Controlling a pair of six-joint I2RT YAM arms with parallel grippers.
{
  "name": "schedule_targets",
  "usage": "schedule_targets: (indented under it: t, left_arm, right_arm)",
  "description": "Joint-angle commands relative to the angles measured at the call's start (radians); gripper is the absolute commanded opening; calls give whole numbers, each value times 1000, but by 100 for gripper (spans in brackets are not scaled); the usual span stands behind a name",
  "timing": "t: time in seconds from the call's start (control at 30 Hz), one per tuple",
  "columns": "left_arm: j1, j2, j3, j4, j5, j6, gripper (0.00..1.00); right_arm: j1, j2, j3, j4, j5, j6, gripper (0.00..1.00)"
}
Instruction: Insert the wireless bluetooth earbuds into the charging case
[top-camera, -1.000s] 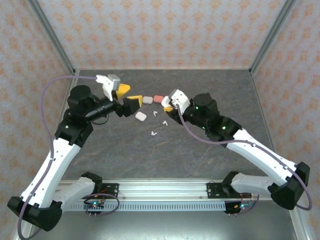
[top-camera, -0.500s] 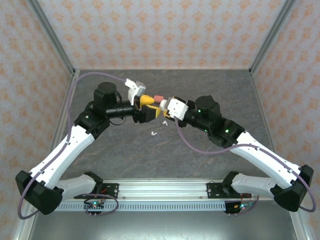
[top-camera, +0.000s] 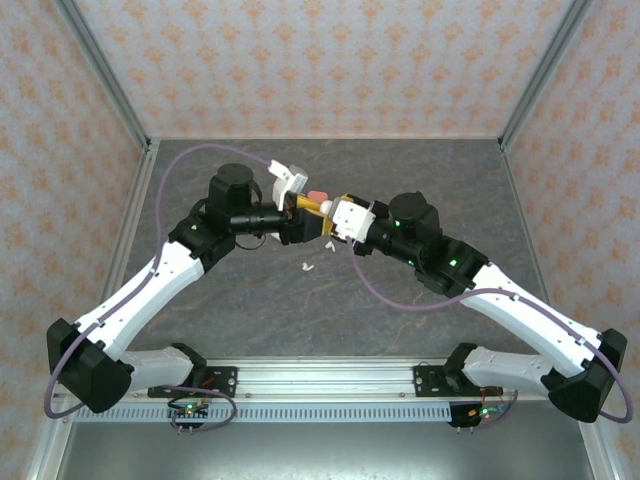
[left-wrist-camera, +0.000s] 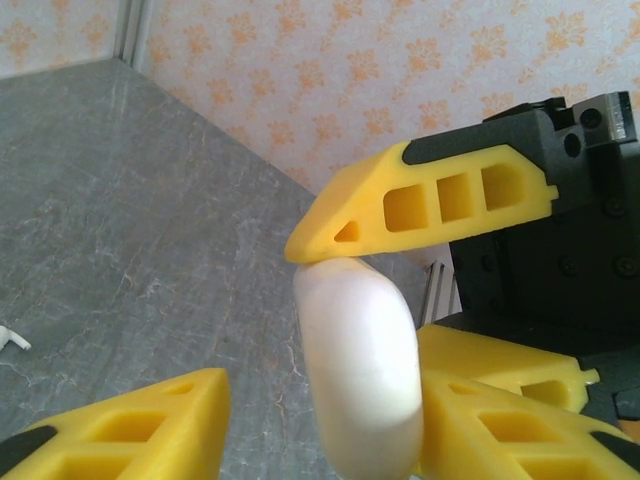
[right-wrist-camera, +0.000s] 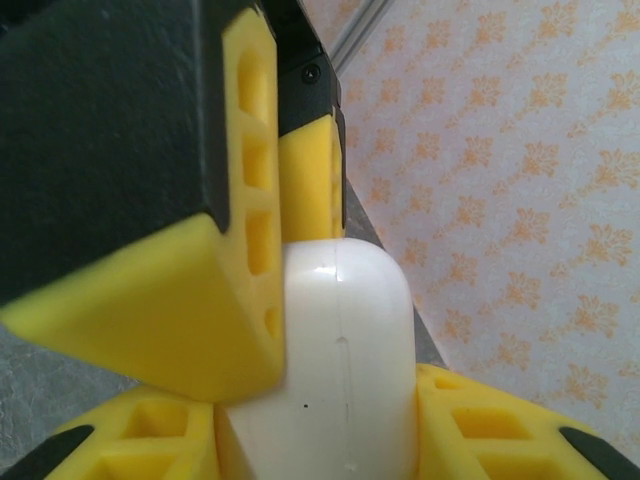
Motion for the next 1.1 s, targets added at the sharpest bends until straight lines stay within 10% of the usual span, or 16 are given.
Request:
schedule_targets:
  t: [0.0,0.3,0.63,0.8,1.07]
  left_arm:
    - [-13,9,-6,46,26,-8,46]
    - [-19,25,16,10,23,17,26]
    - [-19,-38,-35,82,-135,41,14]
    - [-19,-69,-118,210,-232,70,7]
    - [-19,-81,-187,379,-185,102,6]
  right_arm:
    - [11,-8,0,16,0,-14,36]
    - [11,-7,5,5,31,1,46]
    - [-95,-29,27,-121,-162,195,99]
    - [-207,-24,39,-138,-437,331,99]
    - [-323,43,58,37,-549,608,99]
